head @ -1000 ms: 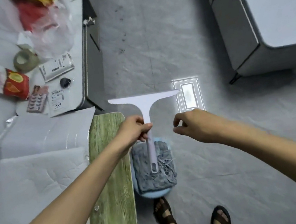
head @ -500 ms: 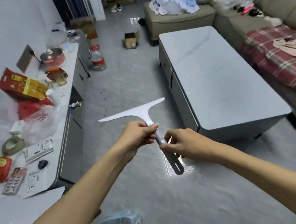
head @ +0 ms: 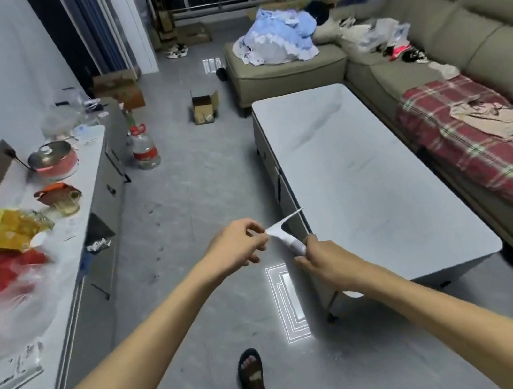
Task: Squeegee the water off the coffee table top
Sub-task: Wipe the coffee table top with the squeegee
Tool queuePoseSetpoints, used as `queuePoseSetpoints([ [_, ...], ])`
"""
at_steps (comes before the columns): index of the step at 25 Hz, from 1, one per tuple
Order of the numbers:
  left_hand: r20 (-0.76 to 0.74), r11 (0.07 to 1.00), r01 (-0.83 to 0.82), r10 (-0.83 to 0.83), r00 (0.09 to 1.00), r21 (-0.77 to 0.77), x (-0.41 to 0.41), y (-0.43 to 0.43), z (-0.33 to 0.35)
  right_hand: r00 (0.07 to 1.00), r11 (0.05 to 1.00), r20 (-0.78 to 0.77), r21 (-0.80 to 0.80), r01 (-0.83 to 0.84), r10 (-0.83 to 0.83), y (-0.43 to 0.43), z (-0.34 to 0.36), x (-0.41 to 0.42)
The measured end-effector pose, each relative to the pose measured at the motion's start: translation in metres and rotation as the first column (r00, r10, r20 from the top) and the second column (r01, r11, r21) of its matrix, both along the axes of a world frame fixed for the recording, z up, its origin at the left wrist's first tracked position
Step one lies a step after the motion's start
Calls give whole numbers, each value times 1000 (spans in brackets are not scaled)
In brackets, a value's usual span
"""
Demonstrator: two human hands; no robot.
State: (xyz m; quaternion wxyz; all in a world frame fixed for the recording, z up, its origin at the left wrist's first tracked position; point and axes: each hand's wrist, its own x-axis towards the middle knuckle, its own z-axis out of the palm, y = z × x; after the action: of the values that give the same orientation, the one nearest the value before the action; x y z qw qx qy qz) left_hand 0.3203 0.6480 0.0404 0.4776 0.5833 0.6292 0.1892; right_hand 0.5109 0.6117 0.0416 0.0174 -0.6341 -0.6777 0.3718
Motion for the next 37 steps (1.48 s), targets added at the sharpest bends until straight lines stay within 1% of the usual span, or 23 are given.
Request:
queuePoseSetpoints([
  [2, -107, 985, 170, -165, 980, 37, 0, 65, -5, 994, 996, 74, -21, 84, -83, 56, -6, 13],
  [3, -130, 969, 243, -236, 963, 40, 0, 94, -4, 988, 989, 75, -39, 140, -137, 80, -5, 19],
  [6, -157, 921, 388, -377, 913, 40, 4, 194, 10, 933, 929, -21, -99, 357, -360, 160, 2, 35],
  [9, -243, 867, 492, -462, 853, 80, 12, 286, 24, 876, 874, -58, -132, 468, -478, 236, 8, 42],
  [11, -279, 830, 549, -506, 816, 102, 18, 347, 21, 859, 854, -67, -167, 492, -508, 288, 1, 47],
  [14, -354, 777, 625, -567, 744, 71, 28, 442, 3, 832, 827, -88, -210, 522, -548, 374, -24, 59],
  [16, -421, 742, 669, -596, 684, 35, 35, 512, -10, 847, 835, -61, -222, 504, -527, 440, -43, 70],
  [19, -453, 716, 698, -627, 634, -14, 41, 607, -15, 884, 848, -24, -296, 440, -467, 535, -54, 84],
  [20, -455, 707, 707, -634, 625, -16, 41, 634, -14, 883, 842, -28, -317, 436, -468, 563, -53, 87],
  [21, -445, 712, 702, -631, 635, -7, 42, 666, -13, 870, 828, -36, -329, 454, -491, 597, -49, 90],
  [24, -412, 744, 668, -609, 678, 1, 46, 757, -11, 811, 776, -52, -333, 536, -583, 694, -38, 97],
  [27, -362, 737, 676, -638, 680, -29, 58, 850, -25, 754, 729, -62, -317, 606, -654, 778, -50, 102],
  [29, -344, 698, 714, -685, 642, -58, 68, 910, -39, 709, 681, -58, -343, 647, -703, 825, -69, 104],
  [32, -301, 636, 757, -758, 579, -147, 83, 1009, -54, 569, 541, -55, -396, 742, -821, 890, -87, 112],
  [34, -296, 591, 790, -793, 533, -162, 103, 1075, -50, 525, 502, -62, -408, 763, -849, 932, -83, 125],
  [35, -295, 582, 798, -798, 525, -155, 113, 1105, -50, 497, 475, -60, -411, 778, -866, 949, -80, 134],
  [37, -302, 549, 825, -815, 494, -133, 136, 1149, -48, 477, 462, -69, -403, 790, -876, 978, -72, 145],
])
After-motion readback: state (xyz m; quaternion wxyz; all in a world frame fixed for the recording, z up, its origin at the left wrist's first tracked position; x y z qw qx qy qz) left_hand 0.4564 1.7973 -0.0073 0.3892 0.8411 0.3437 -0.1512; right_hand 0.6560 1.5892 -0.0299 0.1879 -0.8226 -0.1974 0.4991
